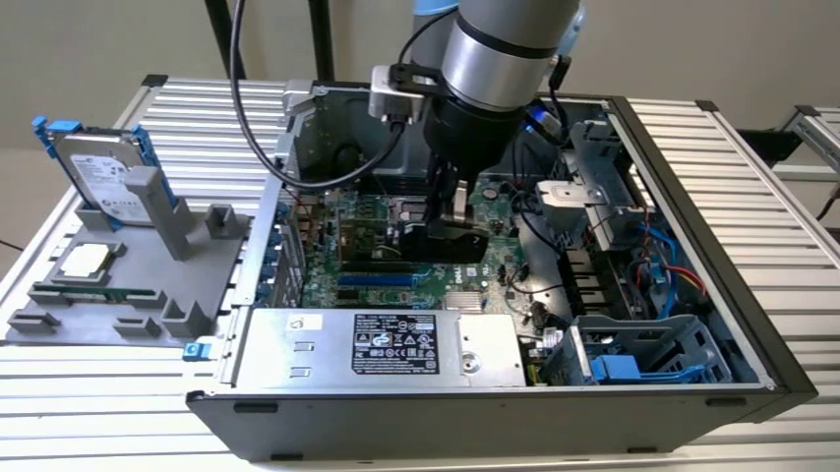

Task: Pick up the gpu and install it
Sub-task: 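Insert the gpu into the slot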

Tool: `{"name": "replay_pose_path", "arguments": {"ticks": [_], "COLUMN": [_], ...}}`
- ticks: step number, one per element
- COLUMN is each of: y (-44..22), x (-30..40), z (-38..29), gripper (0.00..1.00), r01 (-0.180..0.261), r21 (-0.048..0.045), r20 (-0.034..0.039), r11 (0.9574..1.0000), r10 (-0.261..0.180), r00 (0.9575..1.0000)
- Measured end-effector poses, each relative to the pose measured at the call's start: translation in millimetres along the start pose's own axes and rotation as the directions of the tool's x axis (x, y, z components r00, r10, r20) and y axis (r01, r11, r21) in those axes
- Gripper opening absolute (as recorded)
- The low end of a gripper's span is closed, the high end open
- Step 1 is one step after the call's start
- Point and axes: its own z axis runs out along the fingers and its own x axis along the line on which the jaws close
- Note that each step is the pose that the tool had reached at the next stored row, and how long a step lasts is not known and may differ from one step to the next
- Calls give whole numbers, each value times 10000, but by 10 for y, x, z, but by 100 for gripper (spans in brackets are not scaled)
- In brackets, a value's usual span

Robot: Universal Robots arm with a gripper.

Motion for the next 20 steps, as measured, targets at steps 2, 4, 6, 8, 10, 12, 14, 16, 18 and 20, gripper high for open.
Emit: {"name": "replay_pose_path", "arguments": {"ticks": [2, 4, 6, 8, 10, 12, 14, 16, 18, 20], "y": [3, 6, 9, 10, 12, 14, 16, 17, 18, 20], "x": [0, 0, 0, 0, 0, 0, -1, -1, -1, -1], "z": [6, 13, 21, 28, 36, 43, 51, 57, 64, 73], "gripper": [0, 0, 0, 0, 0, 0, 0, 0, 0, 0], "r01": [-1, -1, -1, 0, -1, -1, -1, 0, -1, -1], "r21": [0, -1, 0, 0, -1, -1, 0, 0, 0, 0], "r20": [3, 1, 2, 1, 0, 1, 2, 0, 1, 3], "r11": [10000, 10000, 10000, 10000, 10000, 10000, 10000, 10000, 10000, 10000], "r10": [1, 1, 1, 0, 1, 1, 1, 0, 1, 1], "r00": [10000, 10000, 10000, 10000, 10000, 10000, 10000, 10000, 10000, 10000]}}
